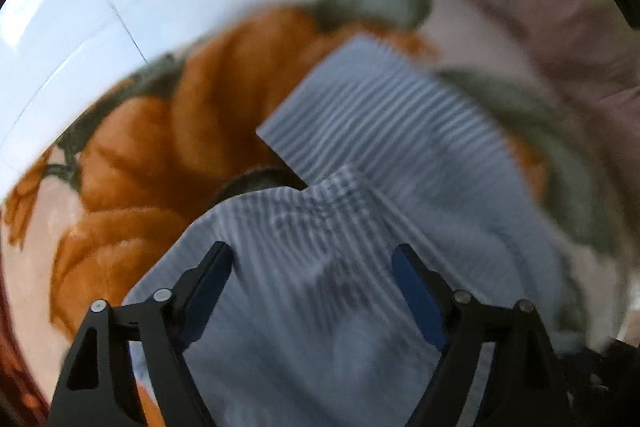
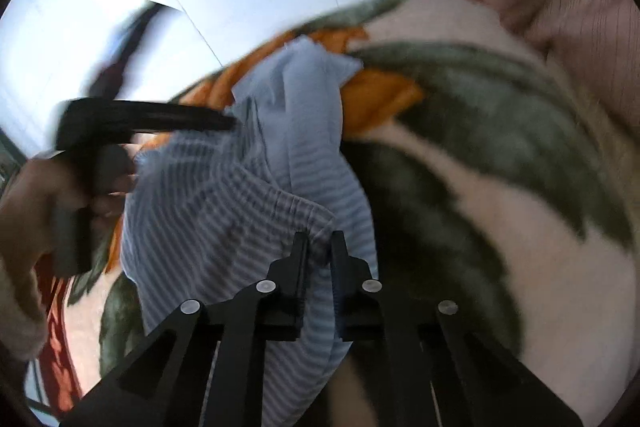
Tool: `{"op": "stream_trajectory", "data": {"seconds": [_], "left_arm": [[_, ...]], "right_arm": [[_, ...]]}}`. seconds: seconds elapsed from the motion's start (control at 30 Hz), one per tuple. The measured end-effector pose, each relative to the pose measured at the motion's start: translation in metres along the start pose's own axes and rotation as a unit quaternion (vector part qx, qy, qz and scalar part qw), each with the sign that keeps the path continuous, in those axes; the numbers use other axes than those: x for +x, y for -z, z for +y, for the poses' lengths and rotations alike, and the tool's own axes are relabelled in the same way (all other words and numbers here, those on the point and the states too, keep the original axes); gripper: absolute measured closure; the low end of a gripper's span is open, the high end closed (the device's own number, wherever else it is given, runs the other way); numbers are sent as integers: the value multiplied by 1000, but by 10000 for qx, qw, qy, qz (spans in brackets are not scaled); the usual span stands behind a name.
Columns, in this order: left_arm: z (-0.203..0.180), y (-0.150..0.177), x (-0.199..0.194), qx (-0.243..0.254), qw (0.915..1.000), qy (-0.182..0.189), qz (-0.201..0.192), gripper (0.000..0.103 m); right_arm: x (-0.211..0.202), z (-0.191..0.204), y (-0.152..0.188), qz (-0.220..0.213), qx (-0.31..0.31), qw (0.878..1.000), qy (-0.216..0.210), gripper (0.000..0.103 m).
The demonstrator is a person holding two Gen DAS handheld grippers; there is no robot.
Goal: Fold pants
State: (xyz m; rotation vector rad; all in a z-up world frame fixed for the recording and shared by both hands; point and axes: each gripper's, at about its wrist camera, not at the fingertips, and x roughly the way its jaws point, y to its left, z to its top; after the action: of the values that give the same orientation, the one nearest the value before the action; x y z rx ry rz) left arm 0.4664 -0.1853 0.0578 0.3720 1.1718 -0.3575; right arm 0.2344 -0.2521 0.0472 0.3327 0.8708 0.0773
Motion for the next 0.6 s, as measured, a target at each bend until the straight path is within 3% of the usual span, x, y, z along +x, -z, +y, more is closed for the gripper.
{"op": "stream_trajectory", "data": {"seconds": [0.07,0.13,0.17,0.27,0.37,0.43,0.6], "left_arm": [[-13,-3,12,174,9995,-122,249,50],[-21,-1,8,-85,9992,-221,322,80],[-25,1,3,-248,9987,-331,307,85],[-27,13,-22,-641,9954,-694,146,90],[-20,30,-66,-938,9944,-409,-273,94],[-16,44,-107,-852,9938,-410,-588,95],[-2,67,-198,-561,9906,-493,-1146,95]], "right_arm": [[-6,-3,0,-66,-81,9999,-25,92],[-7,-7,-4,-183,-117,9998,27,92],[-5,-8,-4,-225,-126,9995,189,92],[2,-11,-4,-135,64,9996,257,92],[-15,-8,2,-314,93,9994,110,92],[-36,-1,9,-575,-24,9983,-4,93],[-91,31,33,-1083,-204,9910,-759,93]]}}
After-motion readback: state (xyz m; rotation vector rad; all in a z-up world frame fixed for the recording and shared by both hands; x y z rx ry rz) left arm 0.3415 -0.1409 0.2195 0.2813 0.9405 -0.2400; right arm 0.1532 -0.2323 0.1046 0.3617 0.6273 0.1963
